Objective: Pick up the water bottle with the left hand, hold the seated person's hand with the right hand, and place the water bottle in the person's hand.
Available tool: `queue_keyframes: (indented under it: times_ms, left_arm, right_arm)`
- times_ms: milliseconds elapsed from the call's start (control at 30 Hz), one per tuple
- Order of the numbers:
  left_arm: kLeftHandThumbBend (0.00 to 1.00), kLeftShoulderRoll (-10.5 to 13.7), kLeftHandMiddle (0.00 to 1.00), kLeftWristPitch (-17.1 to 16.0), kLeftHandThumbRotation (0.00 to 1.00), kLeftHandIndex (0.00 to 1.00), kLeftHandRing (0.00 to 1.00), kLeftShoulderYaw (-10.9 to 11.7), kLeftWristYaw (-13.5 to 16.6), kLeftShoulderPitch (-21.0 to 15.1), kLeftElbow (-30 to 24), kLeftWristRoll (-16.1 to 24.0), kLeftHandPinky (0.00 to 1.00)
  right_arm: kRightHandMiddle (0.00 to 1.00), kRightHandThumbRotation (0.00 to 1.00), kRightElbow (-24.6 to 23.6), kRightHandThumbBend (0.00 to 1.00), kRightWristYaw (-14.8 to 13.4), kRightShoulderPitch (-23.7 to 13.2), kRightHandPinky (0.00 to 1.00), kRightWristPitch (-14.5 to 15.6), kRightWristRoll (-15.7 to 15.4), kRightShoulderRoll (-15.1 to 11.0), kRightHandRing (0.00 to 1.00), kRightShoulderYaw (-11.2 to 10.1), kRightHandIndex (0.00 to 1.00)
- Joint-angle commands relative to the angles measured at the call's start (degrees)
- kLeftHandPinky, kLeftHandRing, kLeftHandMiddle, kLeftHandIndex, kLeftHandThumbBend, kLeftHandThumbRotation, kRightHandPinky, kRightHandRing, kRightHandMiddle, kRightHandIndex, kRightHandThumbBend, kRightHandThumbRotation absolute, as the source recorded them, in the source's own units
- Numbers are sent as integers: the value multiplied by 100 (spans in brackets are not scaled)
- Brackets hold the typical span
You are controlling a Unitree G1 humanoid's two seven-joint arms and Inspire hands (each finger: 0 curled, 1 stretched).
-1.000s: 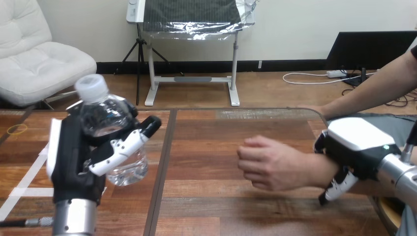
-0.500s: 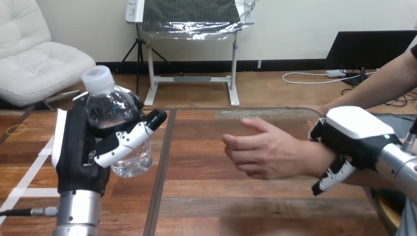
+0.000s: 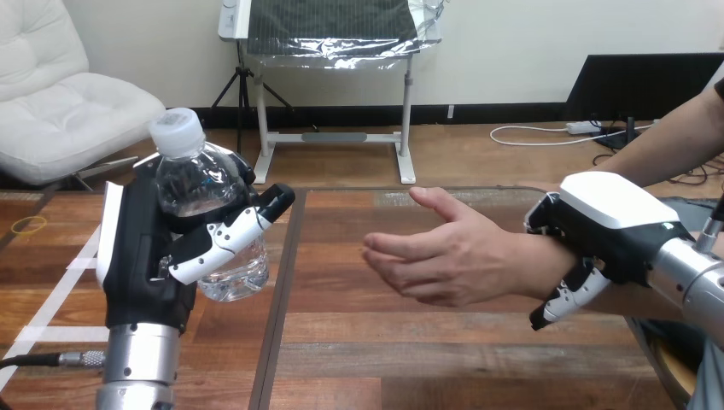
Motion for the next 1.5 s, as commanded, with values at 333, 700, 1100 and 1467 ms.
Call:
queue_keyframes:
  times_ms: [333,700,1100,1467]
  left_arm:
    - [54,21,32,-189,0,36,27,-52,-143,-655,247,-54,21]
    - [56,-50,32,-183,0,37,27,-106,-178,-845,442,-86,21]
    - [56,-94,33,-218,0,37,28,-183,-211,-1124,767,-42,22]
    - [56,-222,34,-216,0,37,30,-290,-288,-1525,1261,-136,24]
  right_arm:
    - [30,0,-120,93,137,-24,20,256,294,108,23,-258,32]
    - [31,0,-170,95,158,-13,20,336,289,120,24,-253,33]
    - [32,0,-130,94,260,-50,20,413,256,155,25,-187,34]
    - [32,0,-102,93,283,-94,19,391,225,231,25,-134,35]
